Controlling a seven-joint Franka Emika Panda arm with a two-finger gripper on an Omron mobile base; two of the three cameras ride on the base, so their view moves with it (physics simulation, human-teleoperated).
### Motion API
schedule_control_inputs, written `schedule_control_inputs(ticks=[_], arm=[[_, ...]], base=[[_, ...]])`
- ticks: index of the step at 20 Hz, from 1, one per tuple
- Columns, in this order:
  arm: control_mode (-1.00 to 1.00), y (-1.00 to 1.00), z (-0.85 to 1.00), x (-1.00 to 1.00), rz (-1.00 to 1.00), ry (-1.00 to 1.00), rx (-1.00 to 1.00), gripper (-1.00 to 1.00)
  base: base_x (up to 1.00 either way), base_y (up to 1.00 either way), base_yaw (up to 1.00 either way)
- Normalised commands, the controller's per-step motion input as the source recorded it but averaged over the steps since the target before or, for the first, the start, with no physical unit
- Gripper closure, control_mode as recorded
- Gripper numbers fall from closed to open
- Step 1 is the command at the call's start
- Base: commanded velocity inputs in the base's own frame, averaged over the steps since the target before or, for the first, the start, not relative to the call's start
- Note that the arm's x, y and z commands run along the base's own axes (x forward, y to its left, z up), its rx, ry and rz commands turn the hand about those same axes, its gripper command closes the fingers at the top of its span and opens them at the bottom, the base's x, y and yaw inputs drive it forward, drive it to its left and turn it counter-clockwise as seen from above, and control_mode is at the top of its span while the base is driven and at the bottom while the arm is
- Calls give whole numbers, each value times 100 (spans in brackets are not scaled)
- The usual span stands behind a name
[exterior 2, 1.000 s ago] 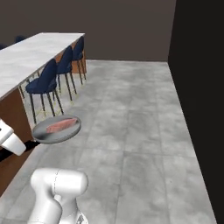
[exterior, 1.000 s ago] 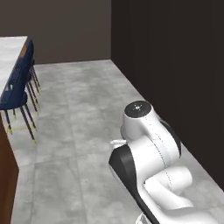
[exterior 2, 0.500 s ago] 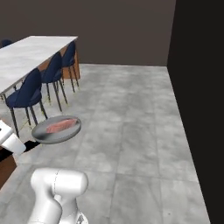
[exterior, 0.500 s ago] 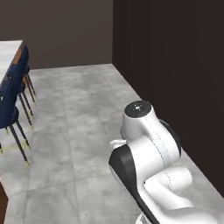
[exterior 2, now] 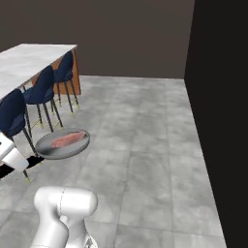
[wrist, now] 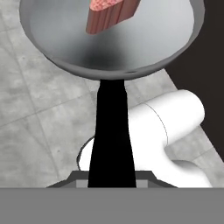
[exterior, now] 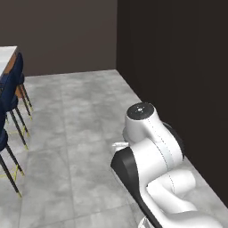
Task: Pick up the pan with the steak in it and place it on the dining table. Then place the steak on the plate.
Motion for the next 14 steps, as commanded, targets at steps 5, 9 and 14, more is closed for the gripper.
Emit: schedule_control_inputs(ticks=[5, 9, 14], arm=[[100, 0, 0, 0, 0, 0, 0, 100], [100, 0, 0, 0, 0, 0, 0, 100], [100, 0, 0, 0, 0, 0, 0, 100]], base=[[100, -25, 0], [100, -25, 0], [100, -25, 0]])
